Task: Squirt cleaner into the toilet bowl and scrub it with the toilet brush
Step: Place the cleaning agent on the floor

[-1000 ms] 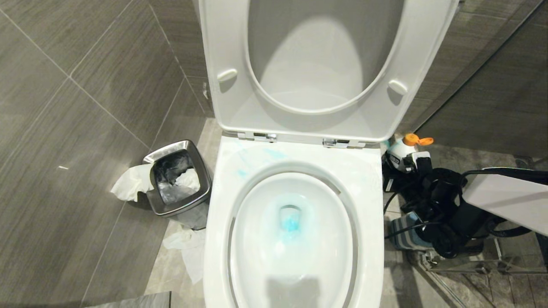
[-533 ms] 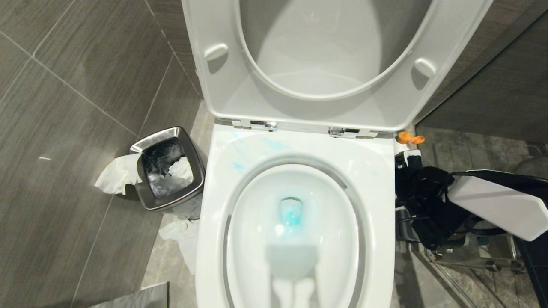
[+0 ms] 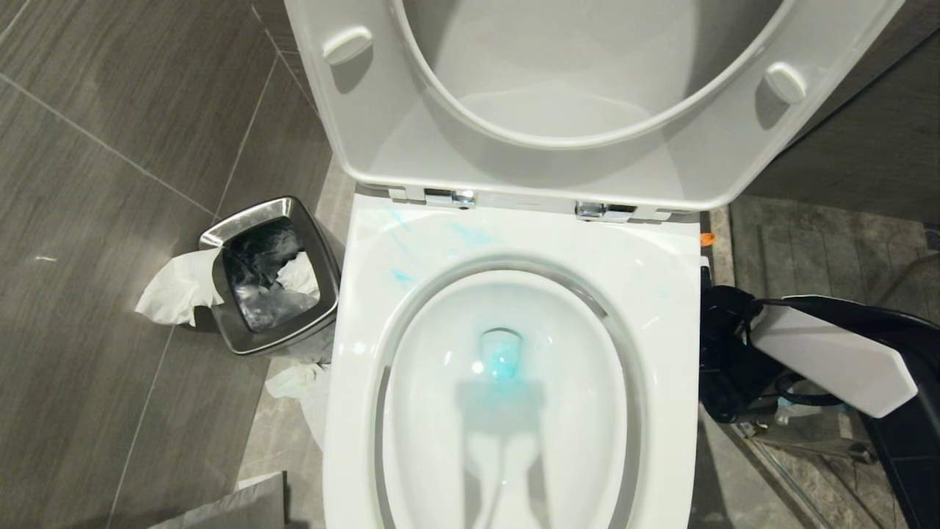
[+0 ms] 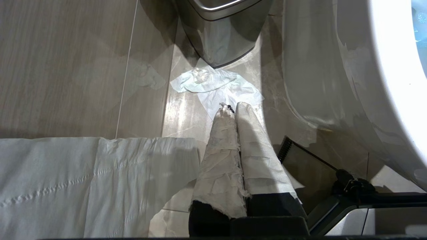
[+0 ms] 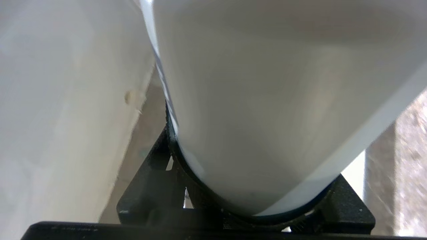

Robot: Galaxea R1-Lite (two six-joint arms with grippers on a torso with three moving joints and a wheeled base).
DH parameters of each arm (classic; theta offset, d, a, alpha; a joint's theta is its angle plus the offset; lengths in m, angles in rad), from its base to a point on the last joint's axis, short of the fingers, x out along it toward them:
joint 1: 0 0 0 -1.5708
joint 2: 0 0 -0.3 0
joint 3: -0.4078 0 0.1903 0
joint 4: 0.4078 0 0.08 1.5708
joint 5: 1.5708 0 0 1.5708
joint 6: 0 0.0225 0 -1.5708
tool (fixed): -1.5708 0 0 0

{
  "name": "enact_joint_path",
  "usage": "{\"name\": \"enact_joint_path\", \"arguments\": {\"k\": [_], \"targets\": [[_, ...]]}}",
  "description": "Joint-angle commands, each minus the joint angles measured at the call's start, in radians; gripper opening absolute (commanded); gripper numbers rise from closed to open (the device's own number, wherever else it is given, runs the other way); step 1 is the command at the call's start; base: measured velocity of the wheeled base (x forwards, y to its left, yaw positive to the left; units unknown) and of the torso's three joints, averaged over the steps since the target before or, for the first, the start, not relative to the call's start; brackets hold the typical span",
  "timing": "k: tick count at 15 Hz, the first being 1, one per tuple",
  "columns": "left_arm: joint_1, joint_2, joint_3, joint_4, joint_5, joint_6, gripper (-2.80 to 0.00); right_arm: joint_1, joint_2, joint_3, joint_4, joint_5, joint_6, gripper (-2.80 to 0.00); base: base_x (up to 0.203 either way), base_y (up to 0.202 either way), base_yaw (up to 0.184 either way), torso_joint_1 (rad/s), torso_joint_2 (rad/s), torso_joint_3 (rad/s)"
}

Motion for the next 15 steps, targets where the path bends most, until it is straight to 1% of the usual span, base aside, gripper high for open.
{"name": "enact_joint_path", "arguments": {"k": [1, 10, 15], "targets": [[-0.001, 0.001, 0.0, 0.0, 0.0, -0.001, -2.8, 0.006, 0.019, -0.032, -0.008, 0.0, -0.001, -2.8, 0.0, 0.0, 0.0, 0.0, 0.0, 0.0], [-0.001, 0.001, 0.0, 0.0, 0.0, 0.001, -2.8, 0.011, 0.103, -0.155, -0.008, -0.003, 0.002, -2.8, 0.0, 0.0, 0.0, 0.0, 0.0, 0.0], [-0.001, 0.001, 0.0, 0.0, 0.0, 0.001, -2.8, 0.014, 0.144, -0.184, -0.008, -0.003, 0.002, -2.8, 0.0, 0.0, 0.0, 0.0, 0.0, 0.0]]}}
